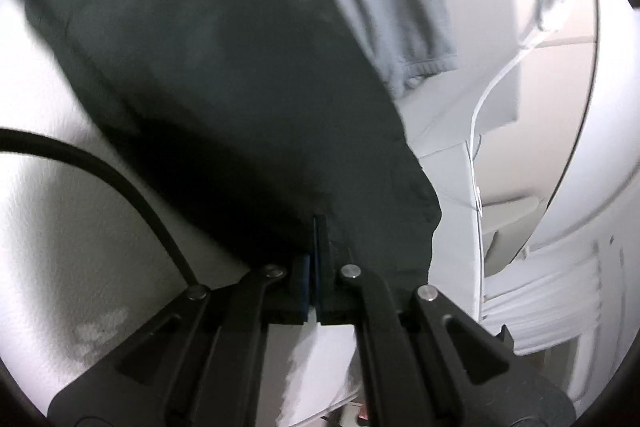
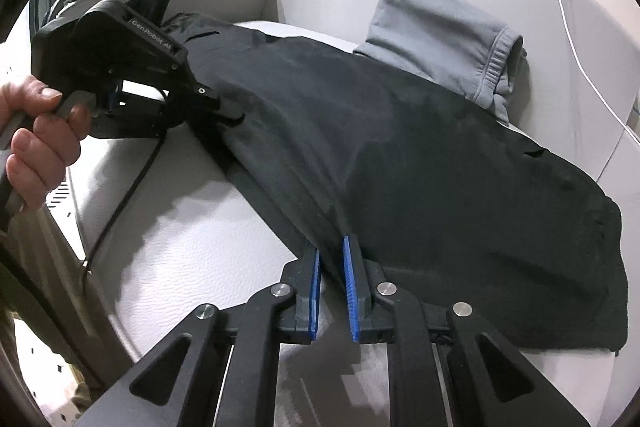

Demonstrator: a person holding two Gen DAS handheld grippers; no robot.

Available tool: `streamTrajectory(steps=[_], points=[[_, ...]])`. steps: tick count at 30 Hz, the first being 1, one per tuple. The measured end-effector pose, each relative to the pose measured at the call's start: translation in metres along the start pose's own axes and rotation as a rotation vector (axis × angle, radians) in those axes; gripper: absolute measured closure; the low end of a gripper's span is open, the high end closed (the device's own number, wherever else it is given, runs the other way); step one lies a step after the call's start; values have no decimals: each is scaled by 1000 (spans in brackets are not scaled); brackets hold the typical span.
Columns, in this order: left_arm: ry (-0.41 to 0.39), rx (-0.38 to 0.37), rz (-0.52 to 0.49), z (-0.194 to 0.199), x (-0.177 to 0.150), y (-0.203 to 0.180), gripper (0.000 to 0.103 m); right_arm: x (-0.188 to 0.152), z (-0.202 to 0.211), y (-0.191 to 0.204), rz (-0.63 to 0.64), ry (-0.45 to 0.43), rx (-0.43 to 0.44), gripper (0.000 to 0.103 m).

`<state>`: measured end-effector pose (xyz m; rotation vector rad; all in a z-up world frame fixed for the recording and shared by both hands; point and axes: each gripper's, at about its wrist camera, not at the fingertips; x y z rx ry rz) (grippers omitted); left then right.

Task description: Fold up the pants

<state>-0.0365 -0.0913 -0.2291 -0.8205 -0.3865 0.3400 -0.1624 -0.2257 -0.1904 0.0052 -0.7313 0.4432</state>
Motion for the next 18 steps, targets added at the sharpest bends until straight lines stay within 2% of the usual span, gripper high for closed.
streamTrajectory(steps=[2, 4, 5, 9, 18], points=[[3, 59, -51, -5, -3, -4, 103, -3, 0, -1, -15, 9, 16, 92], [12, 79, -43, -12, -6, 3, 103, -7, -2, -3, -26, 21, 27, 92], [-8, 75, -65, -11, -8, 3, 103, -7, -2, -3, -32, 20, 32, 92], [-47, 166, -176, -8, -17, -14, 103, -8, -2, -4, -48, 18, 37, 92], [-58, 192, -218, -5, -19, -19, 103, -8, -1, 3, -51, 33, 7, 91]])
Point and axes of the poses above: each gripper's, at about its wrist camera, not at the fingertips, and z roughly against the way its jaws point, y to its left, x to its top, and after that the axes turned 9 degrees about x, right-handed
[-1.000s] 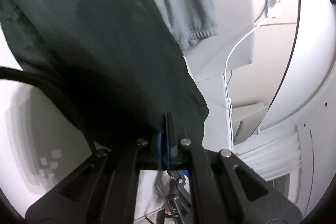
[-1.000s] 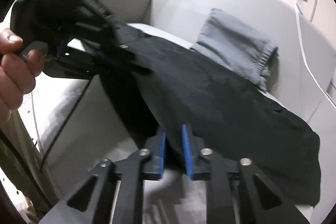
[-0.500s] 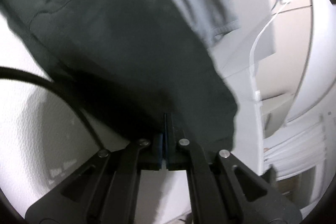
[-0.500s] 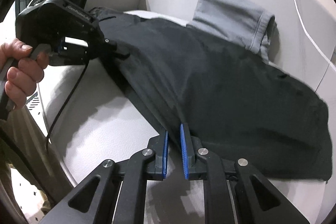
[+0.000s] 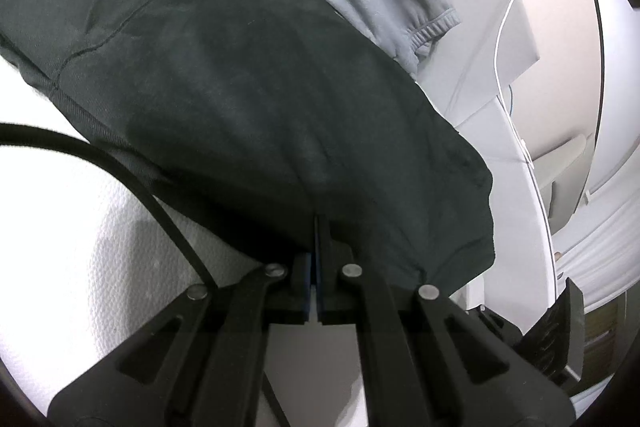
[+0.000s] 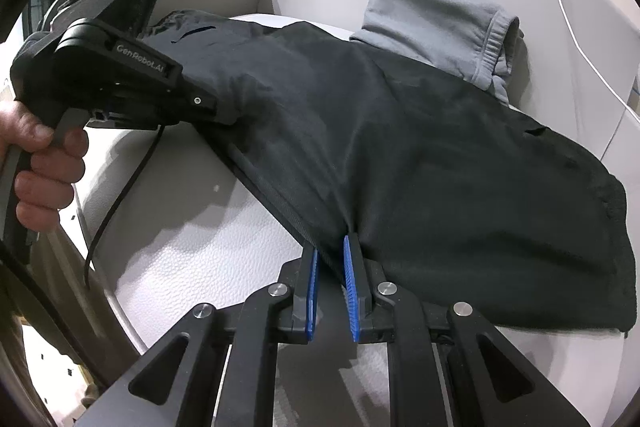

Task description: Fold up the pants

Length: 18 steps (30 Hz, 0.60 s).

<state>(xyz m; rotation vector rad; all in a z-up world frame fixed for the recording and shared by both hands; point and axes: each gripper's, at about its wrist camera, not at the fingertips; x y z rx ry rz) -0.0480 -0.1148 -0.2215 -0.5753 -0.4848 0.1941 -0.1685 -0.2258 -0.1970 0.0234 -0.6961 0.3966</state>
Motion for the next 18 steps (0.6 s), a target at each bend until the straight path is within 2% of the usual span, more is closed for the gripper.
streamTrajectory(steps=[5, 11, 18], points=[[-5, 11, -23, -3, 3, -5, 103, 2, 1, -9, -84, 3, 39, 89], [-10, 11, -21, -1, 2, -4, 103, 4, 12, -6, -77, -39, 44, 89], [-40, 39, -52, 3, 1, -12, 103, 4, 9, 4, -14, -46, 9, 87]])
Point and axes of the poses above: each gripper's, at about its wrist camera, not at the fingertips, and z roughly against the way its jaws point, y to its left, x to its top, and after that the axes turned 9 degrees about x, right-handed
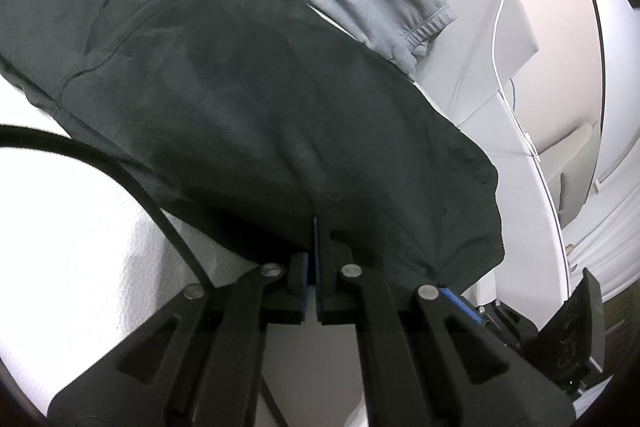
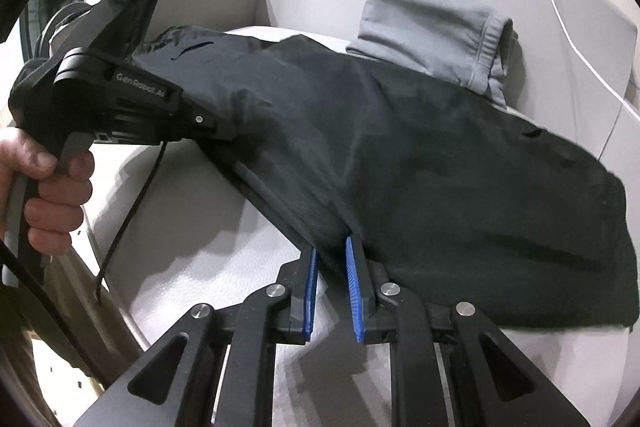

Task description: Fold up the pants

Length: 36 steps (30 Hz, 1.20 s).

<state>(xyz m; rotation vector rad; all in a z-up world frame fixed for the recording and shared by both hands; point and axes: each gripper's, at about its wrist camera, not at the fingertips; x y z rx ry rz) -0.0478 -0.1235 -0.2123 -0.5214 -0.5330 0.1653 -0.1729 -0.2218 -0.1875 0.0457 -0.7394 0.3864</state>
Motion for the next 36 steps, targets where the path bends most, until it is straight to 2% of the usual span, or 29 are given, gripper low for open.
streamTrajectory(steps=[4, 12, 14, 16, 17, 18, 19, 21, 22, 23, 24, 25, 27, 29, 31, 34, 36], points=[[-17, 49, -29, -1, -2, -8, 103, 3, -9, 2, 16, 16, -15, 87], [-28, 58, -45, 2, -3, -7, 103, -2, -5, -8, -43, 22, 43, 92], [-36, 146, -112, 9, -6, -20, 98, -2, -6, -7, -39, 32, 37, 91], [-90, 246, -199, 25, -12, -38, 90, -1, -2, -8, -53, 25, 44, 87], [-148, 293, -250, 40, -18, -49, 82, 1, 2, -9, -65, 11, 57, 87], [-201, 318, -286, 53, -25, -56, 70, 2, 7, -9, -71, -12, 64, 87], [-315, 358, -345, 77, -37, -66, 63, 5, 17, -10, -79, -55, 79, 87], [-498, 447, -407, 107, -55, -77, 27, 8, 32, -12, -97, -128, 105, 83], [-623, 512, -430, 125, -66, -83, 18, 10, 36, -14, -111, -155, 114, 75], [-792, 569, -453, 146, -80, -91, 12, 11, 39, -16, -134, -179, 126, 56], [-860, 581, -465, 154, -86, -94, 10, 13, 38, -18, -156, -187, 133, 44], [-966, 606, -489, 167, -94, -100, 7, 14, 35, -18, -173, -183, 134, 27], [-1057, 646, -504, 178, -100, -107, 1, 16, 24, -16, -176, -147, 138, 25], [-1140, 684, -517, 187, -105, -112, 1, 15, 9, -11, -149, -66, 109, 25], [-1191, 720, -515, 191, -107, -114, 1, 14, 2, -7, -126, -28, 102, 25], [-1283, 812, -504, 198, -107, -114, 1, 14, 13, -6, -121, -61, 83, 25], [-1393, 917, -483, 203, -107, -113, 1, 19, 28, -11, -149, -123, 76, 25]])
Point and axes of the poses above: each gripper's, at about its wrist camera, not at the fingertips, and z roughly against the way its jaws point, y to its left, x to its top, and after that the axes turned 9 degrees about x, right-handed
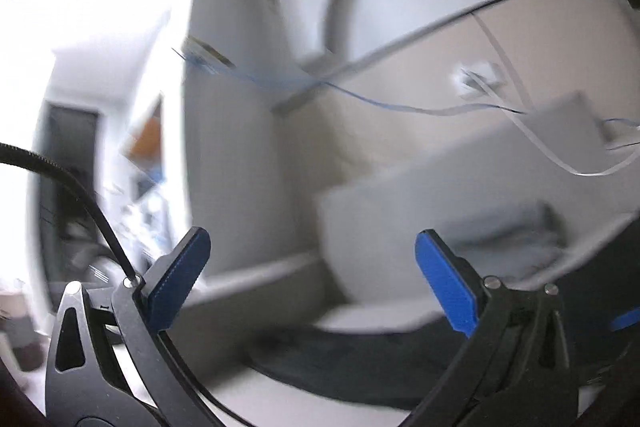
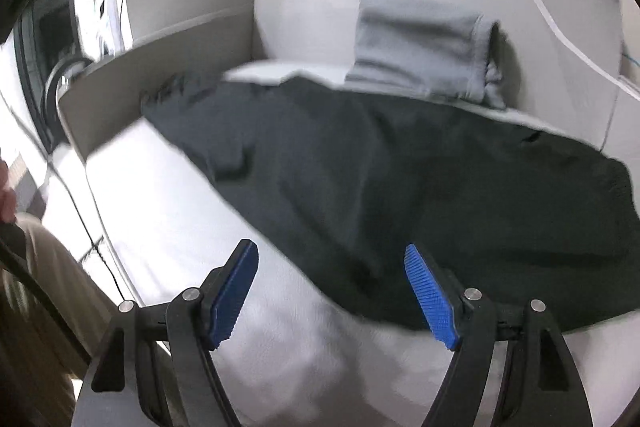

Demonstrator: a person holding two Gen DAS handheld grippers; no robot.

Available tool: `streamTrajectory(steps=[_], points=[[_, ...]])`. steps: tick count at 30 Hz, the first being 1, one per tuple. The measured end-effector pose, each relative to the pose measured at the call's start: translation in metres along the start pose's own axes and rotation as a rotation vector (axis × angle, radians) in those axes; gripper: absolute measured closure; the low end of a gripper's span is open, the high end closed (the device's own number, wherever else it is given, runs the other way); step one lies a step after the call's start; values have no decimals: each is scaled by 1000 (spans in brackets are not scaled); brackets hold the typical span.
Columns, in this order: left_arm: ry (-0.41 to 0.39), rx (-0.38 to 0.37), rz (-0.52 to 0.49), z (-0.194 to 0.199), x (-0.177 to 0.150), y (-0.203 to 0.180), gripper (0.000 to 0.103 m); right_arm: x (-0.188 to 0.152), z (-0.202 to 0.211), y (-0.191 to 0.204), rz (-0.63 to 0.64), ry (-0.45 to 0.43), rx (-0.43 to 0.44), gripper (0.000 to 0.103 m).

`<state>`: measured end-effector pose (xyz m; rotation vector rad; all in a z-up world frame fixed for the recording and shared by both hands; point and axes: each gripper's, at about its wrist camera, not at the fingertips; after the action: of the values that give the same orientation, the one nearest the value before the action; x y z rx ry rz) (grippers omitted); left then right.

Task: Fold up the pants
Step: 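Open both grippers and release the black trousers onto the bench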

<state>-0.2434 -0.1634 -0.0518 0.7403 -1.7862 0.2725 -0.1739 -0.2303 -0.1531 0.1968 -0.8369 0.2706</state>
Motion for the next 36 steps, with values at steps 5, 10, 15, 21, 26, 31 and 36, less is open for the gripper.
streamTrajectory(steps=[5, 10, 15, 21, 26, 31, 36], points=[[-249, 327, 87, 0, 17, 24, 0, 16, 32, -6, -76, -139, -12, 22], [28, 543, 733, -45, 43, 126, 1, 16, 39, 1, -67, -159, -17, 21], [-251, 647, 610, -35, 79, 100, 1, 14, 32, 9, -36, -117, -19, 21], [144, 217, 1219, -69, 62, 173, 1, 11, 26, 18, 22, -89, -38, 21], [79, -91, 1095, -89, 81, 166, 1, 7, 26, 18, 31, -80, -49, 21], [-99, 435, 569, -63, 119, 126, 1, 8, 29, 15, 9, -96, -50, 21], [-234, 469, 294, -69, 129, 90, 1, 9, 35, 18, 24, -119, -63, 21]])
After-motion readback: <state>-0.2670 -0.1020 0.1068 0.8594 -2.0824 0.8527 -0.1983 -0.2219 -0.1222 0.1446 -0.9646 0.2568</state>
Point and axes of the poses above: each gripper's, at about its wrist camera, not at the fingertips, and z roughly against the way its jaws point, y to its left, x to its top, and after that the axes turned 9 degrees about x, right-handed
